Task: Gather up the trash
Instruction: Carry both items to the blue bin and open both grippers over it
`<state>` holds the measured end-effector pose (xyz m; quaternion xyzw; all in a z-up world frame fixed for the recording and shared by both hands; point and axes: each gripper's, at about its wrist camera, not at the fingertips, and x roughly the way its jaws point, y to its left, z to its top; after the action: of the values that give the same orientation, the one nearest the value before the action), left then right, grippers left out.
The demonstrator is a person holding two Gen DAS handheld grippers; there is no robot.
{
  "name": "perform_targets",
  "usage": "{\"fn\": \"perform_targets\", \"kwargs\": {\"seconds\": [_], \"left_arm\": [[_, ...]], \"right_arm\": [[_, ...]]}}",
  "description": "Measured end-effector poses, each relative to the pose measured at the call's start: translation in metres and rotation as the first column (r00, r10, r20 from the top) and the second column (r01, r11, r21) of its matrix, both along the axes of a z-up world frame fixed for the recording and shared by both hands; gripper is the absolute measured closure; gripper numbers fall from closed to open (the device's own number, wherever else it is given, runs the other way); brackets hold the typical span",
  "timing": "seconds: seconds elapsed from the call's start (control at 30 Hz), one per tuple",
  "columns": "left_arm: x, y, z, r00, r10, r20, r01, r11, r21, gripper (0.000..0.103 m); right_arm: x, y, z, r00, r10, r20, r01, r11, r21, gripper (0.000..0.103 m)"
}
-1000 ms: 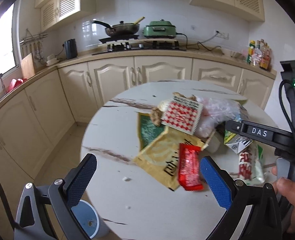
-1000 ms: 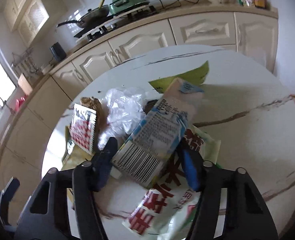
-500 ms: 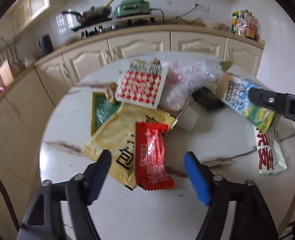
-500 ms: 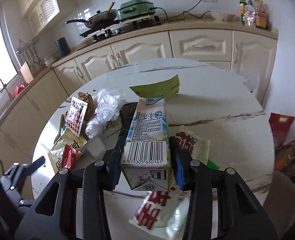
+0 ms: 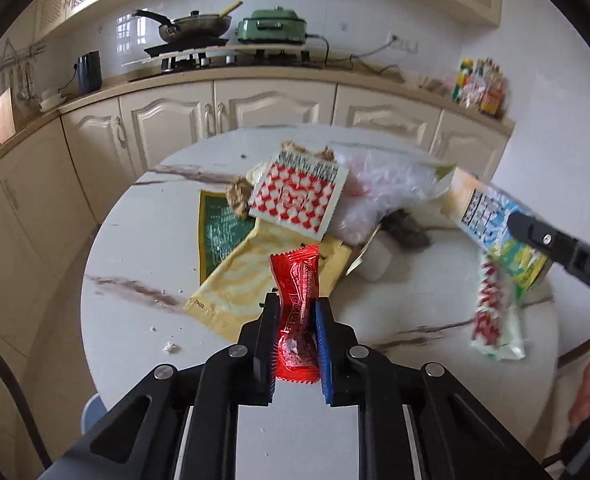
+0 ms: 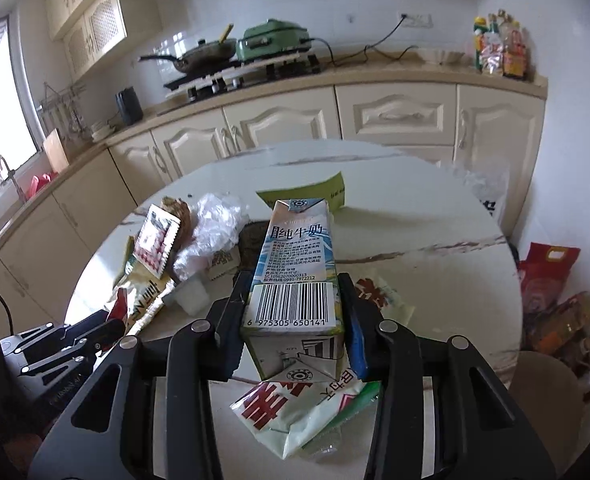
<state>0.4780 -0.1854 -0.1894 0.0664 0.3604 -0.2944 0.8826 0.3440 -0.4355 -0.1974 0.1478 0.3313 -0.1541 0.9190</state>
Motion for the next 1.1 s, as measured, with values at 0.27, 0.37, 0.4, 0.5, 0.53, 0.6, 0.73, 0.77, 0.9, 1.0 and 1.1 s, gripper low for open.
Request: {"fn": "perform_targets", "kwargs": {"seconds": [0.27, 0.37, 0.4, 0.5, 0.53, 0.6, 0.73, 0.77, 0.9, 1.0, 1.1], "left_arm": [[-0.02, 0.041, 0.035, 0.999, -0.026, 0.028, 0.03, 0.99, -0.135, 0.09], [-0.03, 0.063, 0.049, 0.998, -0.02, 0.057, 0.029, 0.984, -0.174, 0.09], [-0.033, 0.07, 0.052, 0.998, -0.019, 0.064, 0.03, 0.983, -0.181, 0.09], [-0.04, 0.095, 0.059, 0.996, 0.0, 0.085, 0.017, 0.98, -0.199, 0.09], [-0.042, 0.106, 0.062, 0.996, 0.008, 0.094, 0.012, 0.979, -0.205, 0.09], [-0.047, 0.123, 0.064, 0.994, 0.029, 0.105, -0.006, 0.977, -0.212, 0.09], [-0.05, 0.175, 0.066, 0.989, 0.097, 0.108, -0.07, 0.971, -0.228, 0.09], [-0.049, 0.193, 0.066, 0.986, 0.123, 0.108, -0.096, 0.969, -0.229, 0.09], [-0.044, 0.252, 0.057, 0.972, 0.219, 0.087, -0.197, 0.957, -0.212, 0.09], [-0.034, 0.299, 0.04, 0.955, 0.295, 0.042, -0.283, 0.943, -0.177, 0.09], [-0.015, 0.34, 0.018, 0.936, 0.351, -0.032, -0.352, 0.926, -0.135, 0.09]], "right_arm": [[-0.021, 0.024, 0.039, 0.996, -0.013, 0.084, 0.019, 0.997, -0.073, 0.064], [-0.027, 0.043, 0.059, 0.992, 0.007, 0.126, 0.007, 0.994, -0.107, 0.065], [-0.027, 0.05, 0.063, 0.991, 0.017, 0.132, -0.001, 0.993, -0.122, 0.065], [-0.024, 0.073, 0.075, 0.988, 0.05, 0.147, -0.028, 0.989, -0.147, 0.065], [-0.024, 0.08, 0.077, 0.987, 0.057, 0.152, -0.033, 0.987, -0.155, 0.065], [-0.02, 0.094, 0.081, 0.984, 0.076, 0.162, -0.049, 0.985, -0.165, 0.065], [-0.008, 0.137, 0.092, 0.97, 0.161, 0.182, -0.126, 0.974, -0.189, 0.065], [-0.005, 0.147, 0.093, 0.966, 0.181, 0.186, -0.145, 0.97, -0.193, 0.065], [0.022, 0.21, 0.097, 0.926, 0.324, 0.192, -0.283, 0.935, -0.211, 0.065], [0.048, 0.256, 0.089, 0.885, 0.429, 0.181, -0.396, 0.898, -0.193, 0.065], [0.082, 0.306, 0.063, 0.841, 0.523, 0.142, -0.499, 0.849, -0.172, 0.065]]}}
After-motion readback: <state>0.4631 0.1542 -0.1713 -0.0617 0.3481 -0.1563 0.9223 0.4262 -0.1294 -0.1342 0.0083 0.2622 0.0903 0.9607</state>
